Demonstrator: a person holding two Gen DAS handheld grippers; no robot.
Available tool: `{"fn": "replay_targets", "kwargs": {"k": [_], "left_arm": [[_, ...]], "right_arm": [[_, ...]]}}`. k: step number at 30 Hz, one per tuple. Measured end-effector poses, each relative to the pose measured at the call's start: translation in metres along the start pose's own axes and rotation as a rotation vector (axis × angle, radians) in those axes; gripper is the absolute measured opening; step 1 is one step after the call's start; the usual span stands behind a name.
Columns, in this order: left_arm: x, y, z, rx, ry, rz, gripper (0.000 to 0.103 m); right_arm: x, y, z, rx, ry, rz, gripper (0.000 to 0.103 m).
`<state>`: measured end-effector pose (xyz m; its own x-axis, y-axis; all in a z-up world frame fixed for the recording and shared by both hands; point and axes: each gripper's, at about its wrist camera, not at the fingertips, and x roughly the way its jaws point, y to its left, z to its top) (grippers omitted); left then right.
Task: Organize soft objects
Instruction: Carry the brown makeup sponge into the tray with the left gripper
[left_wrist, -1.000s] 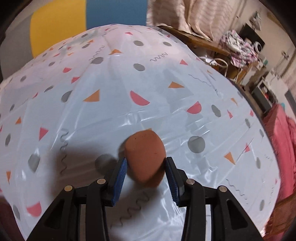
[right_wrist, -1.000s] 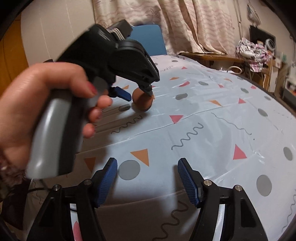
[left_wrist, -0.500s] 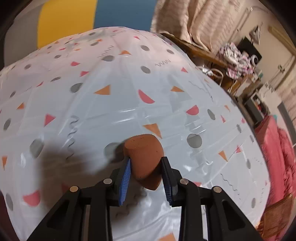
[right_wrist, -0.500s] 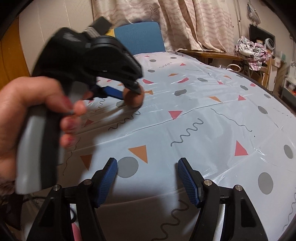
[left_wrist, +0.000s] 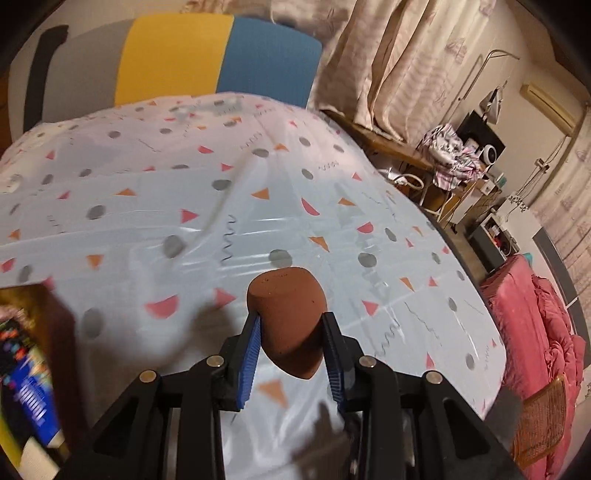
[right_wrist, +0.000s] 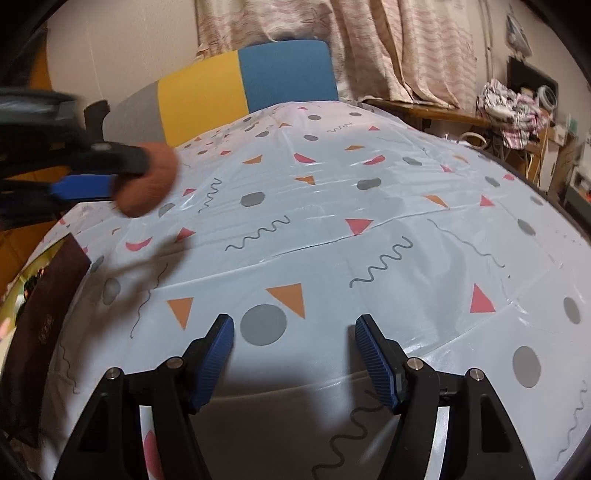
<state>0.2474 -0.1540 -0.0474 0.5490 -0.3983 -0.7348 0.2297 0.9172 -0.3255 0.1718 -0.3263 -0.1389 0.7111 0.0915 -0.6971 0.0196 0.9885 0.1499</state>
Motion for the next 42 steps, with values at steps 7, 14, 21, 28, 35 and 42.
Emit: {"fn": "replay_targets", "kwargs": {"k": [7,14,21,28,35,42], "left_arm": [[-0.081,0.048,-0.046,-0.040,-0.067,0.049,0.032],[-0.134,0.115,-0.083,-0.164,-0.098,0.107,0.032],[-0.173,0.181,-0.113,-0.263,-0.130,0.203,0.032],[-0.177,0.247,-0.110,-0.345,-0.124,0.299,0.033],[-0.147,0.285,-0.101,-0.332,-0.060,0.369,0.042],[-0.152,0.287,-0.104,-0.343,-0.060,0.391,0.045]], "right_arm": [[-0.030,0.029,-0.001,-0.063,-0.035,0.047,0.069],[-0.065,0.078,0.008,-0.125,-0.076,0.142,0.070],[-0.091,0.140,0.004,-0.207,-0.092,0.262,0.073],[-0.101,0.174,-0.008,-0.226,-0.078,0.321,0.073],[-0.104,0.192,-0.018,-0.246,-0.052,0.337,0.074],[-0.100,0.206,-0.021,-0.256,-0.024,0.347,0.077]]}}
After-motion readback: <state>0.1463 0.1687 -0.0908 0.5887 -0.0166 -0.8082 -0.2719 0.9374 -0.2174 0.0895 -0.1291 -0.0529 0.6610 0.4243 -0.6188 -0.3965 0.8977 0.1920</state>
